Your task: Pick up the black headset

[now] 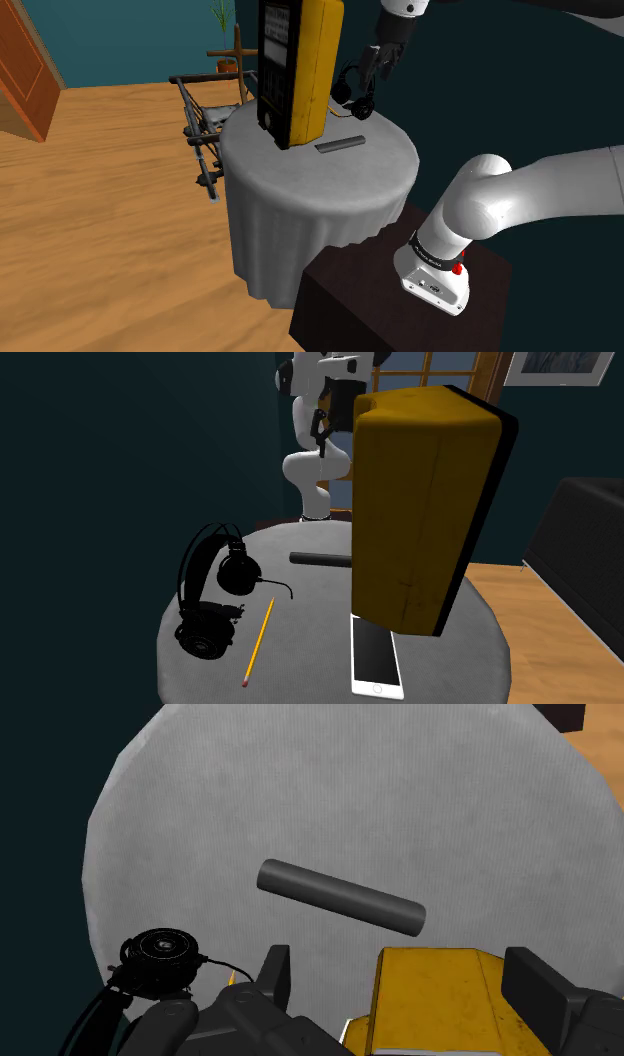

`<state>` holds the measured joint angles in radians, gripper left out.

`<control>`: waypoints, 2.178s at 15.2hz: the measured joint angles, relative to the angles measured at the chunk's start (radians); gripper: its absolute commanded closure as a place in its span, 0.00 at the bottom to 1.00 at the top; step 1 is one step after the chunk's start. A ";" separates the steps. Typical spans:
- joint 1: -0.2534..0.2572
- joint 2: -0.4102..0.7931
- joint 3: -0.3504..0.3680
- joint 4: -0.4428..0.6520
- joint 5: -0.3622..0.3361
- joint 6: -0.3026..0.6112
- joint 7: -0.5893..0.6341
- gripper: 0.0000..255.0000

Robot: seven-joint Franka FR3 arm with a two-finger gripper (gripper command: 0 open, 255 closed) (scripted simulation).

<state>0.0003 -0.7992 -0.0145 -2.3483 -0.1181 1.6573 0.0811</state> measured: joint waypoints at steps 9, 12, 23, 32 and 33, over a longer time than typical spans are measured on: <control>-0.051 0.170 -0.125 0.089 -0.048 0.100 -0.084 0.00; -0.066 0.256 -0.175 0.138 -0.054 0.145 -0.118 0.00; -0.109 0.592 -0.356 0.406 0.012 0.233 -0.273 0.00; -0.135 0.732 -0.415 0.466 0.076 0.308 -0.343 0.00; -0.135 0.733 -0.415 0.455 0.076 0.320 -0.342 0.00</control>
<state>-0.1343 -0.0659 -0.4290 -1.8936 -0.0419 1.9776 -0.2607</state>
